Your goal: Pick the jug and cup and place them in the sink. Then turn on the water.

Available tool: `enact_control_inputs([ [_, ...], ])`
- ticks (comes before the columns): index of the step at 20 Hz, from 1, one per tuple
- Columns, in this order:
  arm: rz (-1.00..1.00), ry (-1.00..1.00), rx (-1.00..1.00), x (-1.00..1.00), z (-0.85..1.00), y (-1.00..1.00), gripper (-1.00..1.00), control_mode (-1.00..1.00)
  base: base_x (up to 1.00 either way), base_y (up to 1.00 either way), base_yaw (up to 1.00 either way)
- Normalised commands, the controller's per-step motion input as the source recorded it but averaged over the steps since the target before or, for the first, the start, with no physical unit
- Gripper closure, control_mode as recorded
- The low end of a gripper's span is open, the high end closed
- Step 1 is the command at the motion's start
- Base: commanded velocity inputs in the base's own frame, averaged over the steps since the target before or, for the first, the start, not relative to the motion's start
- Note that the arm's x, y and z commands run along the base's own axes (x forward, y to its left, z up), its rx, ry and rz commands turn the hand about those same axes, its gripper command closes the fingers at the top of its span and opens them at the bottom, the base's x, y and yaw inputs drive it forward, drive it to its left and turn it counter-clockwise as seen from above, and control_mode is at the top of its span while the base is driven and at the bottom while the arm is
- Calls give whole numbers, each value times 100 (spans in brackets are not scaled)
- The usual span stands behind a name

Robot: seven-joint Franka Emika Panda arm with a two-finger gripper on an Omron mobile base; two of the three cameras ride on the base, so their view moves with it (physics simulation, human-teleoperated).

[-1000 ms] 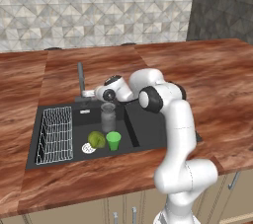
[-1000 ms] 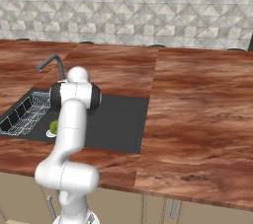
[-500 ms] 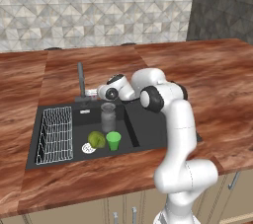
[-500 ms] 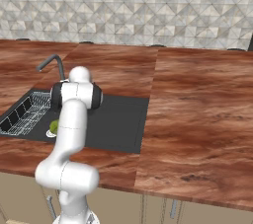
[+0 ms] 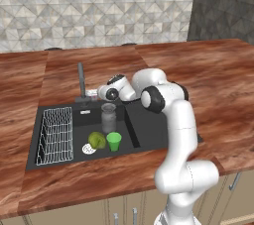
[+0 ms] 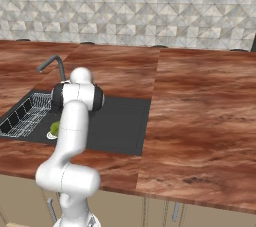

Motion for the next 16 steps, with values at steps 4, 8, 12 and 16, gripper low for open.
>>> enact_control_inputs([
  [4, 0, 0, 0, 15, 0, 1, -100, -100, 0, 0, 0],
  [8, 0, 0, 0, 15, 0, 0, -100, -100, 0, 0, 0],
  [12, 0, 0, 0, 1, 0, -6, -100, -100, 0, 0, 0],
  [16, 0, 0, 1, 0, 0, -22, -100, -100, 0, 0, 0],
])
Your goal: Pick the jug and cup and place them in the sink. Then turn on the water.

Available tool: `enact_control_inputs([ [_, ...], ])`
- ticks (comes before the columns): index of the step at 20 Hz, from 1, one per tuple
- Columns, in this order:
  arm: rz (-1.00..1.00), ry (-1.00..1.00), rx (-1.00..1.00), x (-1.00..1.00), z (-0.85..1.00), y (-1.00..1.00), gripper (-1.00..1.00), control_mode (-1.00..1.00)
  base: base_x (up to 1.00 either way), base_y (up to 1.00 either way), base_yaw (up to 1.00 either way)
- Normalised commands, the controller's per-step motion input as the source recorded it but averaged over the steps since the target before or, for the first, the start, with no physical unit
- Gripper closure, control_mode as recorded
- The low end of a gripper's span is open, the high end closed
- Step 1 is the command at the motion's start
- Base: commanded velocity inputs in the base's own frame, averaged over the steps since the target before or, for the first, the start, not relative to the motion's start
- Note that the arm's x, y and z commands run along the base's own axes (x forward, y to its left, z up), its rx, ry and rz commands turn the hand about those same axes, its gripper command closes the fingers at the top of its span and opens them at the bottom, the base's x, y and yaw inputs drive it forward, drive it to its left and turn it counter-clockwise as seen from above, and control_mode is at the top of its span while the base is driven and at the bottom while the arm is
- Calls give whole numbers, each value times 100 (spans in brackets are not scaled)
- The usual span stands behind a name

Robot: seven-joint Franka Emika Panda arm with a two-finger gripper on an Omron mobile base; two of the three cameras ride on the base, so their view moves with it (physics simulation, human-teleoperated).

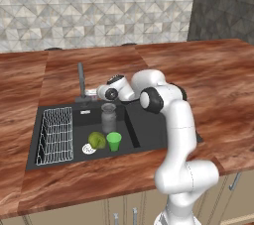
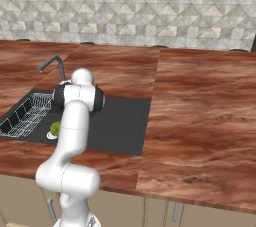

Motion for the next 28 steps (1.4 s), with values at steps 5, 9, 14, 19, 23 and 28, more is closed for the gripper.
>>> enact_control_inputs([
  [5, 3, 0, 4, 0, 0, -44, -100, -100, 0, 0, 0],
  [9, 4, 0, 8, 0, 0, -59, -100, -100, 0, 0, 0],
  [14, 4, 0, 8, 6, 0, -61, -100, -100, 0, 0, 0],
  [19, 1, 0, 8, 20, 0, -58, -100, -100, 0, 0, 0],
  [23, 0, -1, 9, 24, 0, -56, -100, -100, 0, 0, 0],
  [28, 0, -1, 8, 22, 0, -56, -100, -100, 0, 0, 0],
])
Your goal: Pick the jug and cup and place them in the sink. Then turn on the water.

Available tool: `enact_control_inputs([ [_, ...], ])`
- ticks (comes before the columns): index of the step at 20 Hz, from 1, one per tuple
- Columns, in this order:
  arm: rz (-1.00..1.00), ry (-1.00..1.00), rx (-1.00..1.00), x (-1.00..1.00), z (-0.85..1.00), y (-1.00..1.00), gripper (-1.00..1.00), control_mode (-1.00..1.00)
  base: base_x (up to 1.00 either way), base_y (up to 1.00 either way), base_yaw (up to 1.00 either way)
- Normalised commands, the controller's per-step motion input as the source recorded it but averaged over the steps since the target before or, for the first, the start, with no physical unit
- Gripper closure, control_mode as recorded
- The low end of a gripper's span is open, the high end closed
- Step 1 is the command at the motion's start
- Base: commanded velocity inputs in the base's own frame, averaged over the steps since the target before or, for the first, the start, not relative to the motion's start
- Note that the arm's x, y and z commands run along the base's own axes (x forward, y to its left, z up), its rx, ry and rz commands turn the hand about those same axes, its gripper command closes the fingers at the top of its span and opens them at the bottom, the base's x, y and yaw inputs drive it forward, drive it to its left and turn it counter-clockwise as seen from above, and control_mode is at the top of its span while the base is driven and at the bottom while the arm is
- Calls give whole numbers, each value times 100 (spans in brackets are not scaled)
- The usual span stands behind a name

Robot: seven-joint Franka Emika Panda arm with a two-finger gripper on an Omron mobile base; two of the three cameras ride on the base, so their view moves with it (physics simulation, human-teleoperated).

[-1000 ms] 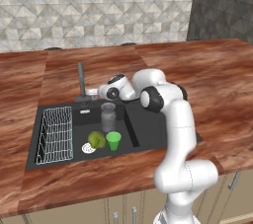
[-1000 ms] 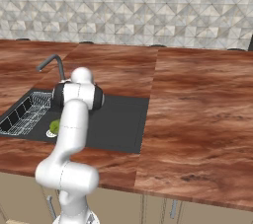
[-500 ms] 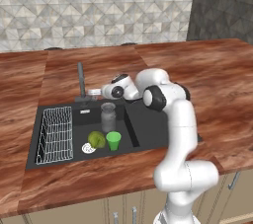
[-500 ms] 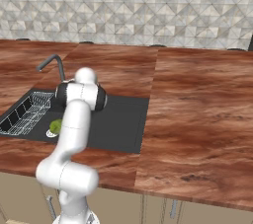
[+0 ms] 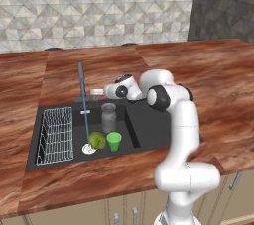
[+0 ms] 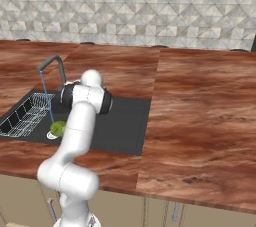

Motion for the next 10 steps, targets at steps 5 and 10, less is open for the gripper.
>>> enact_control_inputs([
  [5, 0, -2, 7, 6, 0, -60, -100, -100, 0, 0, 0],
  [10, 0, 0, 5, 0, 0, -63, -100, -100, 0, 0, 0],
])
